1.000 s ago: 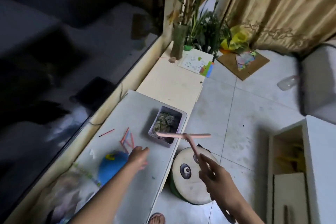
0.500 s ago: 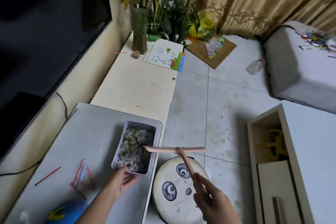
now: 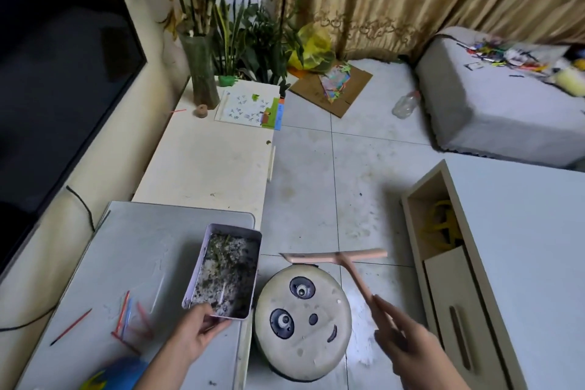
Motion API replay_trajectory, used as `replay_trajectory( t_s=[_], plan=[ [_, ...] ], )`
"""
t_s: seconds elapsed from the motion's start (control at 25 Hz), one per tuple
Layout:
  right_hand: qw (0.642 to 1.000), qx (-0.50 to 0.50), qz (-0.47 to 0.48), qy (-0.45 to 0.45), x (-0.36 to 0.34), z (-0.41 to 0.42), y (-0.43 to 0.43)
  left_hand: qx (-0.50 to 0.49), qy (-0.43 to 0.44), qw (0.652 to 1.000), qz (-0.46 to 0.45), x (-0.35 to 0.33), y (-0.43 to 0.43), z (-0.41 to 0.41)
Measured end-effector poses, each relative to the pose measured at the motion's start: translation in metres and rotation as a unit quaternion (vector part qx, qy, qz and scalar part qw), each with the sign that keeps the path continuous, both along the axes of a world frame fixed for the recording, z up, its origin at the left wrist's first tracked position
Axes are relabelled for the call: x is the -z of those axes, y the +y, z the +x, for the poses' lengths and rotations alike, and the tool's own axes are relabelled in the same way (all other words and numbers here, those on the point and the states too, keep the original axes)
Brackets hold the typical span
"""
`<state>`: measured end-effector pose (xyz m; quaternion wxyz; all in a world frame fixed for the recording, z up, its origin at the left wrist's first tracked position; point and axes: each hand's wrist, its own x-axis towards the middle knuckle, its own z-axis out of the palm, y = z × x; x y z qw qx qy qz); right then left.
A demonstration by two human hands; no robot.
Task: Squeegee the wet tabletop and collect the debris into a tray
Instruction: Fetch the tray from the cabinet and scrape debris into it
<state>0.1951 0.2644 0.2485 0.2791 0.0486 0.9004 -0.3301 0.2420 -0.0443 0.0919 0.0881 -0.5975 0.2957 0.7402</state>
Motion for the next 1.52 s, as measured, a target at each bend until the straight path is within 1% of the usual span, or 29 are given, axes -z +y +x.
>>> replay_trajectory(
  t_s=[0.16,0.28,0.4,0.56,0.68,0.84,0.92,1.12,1.28,1.52],
  plan=[
    [0.999,0.036,-0.008,0.006,-0.033,0.025,0.061,0.046,0.031,0.998,0.019,-0.059,0.038,0.004],
    [0.998,0.063,-0.010,0.019,-0.046,0.045,0.113,0.092,0.036,0.995,0.026,-0.088,0.077,0.007],
    [0.997,0.065,0.016,0.028,-0.045,0.063,0.170,0.115,0.033,0.992,0.034,-0.102,0.124,0.009],
    [0.997,0.072,0.021,0.037,-0.033,0.076,0.243,0.112,0.020,0.992,0.054,-0.102,0.188,0.010],
    [0.995,0.086,0.035,0.024,-0.018,0.081,0.311,0.104,0.000,0.992,0.067,-0.091,0.256,0.006],
    [0.996,0.041,0.072,0.017,0.006,0.078,0.406,0.089,-0.012,0.990,0.105,-0.069,0.353,0.005],
    [0.994,0.015,0.109,0.004,0.018,0.073,0.450,0.088,-0.018,0.987,0.131,-0.055,0.397,0.003],
    [0.990,0.006,0.141,-0.018,0.057,0.061,0.563,0.086,-0.042,0.980,0.173,-0.009,0.500,-0.013],
    [0.977,-0.022,0.208,-0.030,0.096,0.045,0.635,0.078,-0.058,0.981,0.168,0.035,0.563,-0.036],
    [0.950,-0.087,0.289,-0.081,0.147,0.017,0.715,0.083,-0.067,0.985,0.139,0.094,0.618,-0.078]
  ],
)
